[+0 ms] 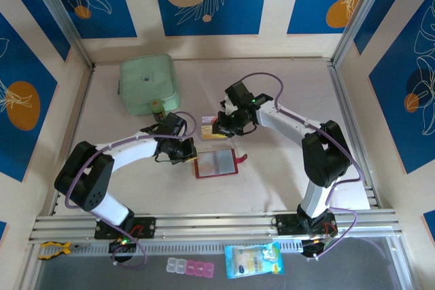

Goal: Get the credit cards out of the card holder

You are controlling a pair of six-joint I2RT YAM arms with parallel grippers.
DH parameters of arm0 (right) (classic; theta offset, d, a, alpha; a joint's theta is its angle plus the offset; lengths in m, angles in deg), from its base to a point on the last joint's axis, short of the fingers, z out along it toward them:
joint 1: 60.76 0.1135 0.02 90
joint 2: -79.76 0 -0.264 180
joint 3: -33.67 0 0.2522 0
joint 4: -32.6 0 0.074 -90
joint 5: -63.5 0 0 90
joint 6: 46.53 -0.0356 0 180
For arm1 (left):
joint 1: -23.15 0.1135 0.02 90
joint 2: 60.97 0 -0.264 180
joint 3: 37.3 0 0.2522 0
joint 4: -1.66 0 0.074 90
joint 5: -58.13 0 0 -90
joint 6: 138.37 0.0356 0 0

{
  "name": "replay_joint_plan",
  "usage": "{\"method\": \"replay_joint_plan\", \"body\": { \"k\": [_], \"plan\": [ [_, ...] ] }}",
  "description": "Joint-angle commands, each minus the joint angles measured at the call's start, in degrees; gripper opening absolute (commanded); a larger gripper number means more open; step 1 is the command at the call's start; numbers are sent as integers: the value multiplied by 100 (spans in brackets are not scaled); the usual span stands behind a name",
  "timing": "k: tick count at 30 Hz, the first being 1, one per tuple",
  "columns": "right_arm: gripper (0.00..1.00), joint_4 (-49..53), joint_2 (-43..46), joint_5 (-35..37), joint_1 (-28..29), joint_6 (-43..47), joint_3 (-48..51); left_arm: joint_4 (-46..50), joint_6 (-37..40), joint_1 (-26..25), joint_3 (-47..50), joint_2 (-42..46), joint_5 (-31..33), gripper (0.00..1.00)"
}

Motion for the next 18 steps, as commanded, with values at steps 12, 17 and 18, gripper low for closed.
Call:
{"method": "replay_joint_plan", "body": {
  "k": [12, 17, 18],
  "plan": [
    [24, -228, -39, -281, 309, -44, 444, 121, 47, -181, 93, -348, -298, 0],
    [30, -227, -162, -352, 390, 43, 478, 233, 65, -188, 71, -458, -260, 0],
    [31, -223, -189, -355, 417, 62, 465, 294, 87, -188, 58, -468, -209, 0]
  ]
}}
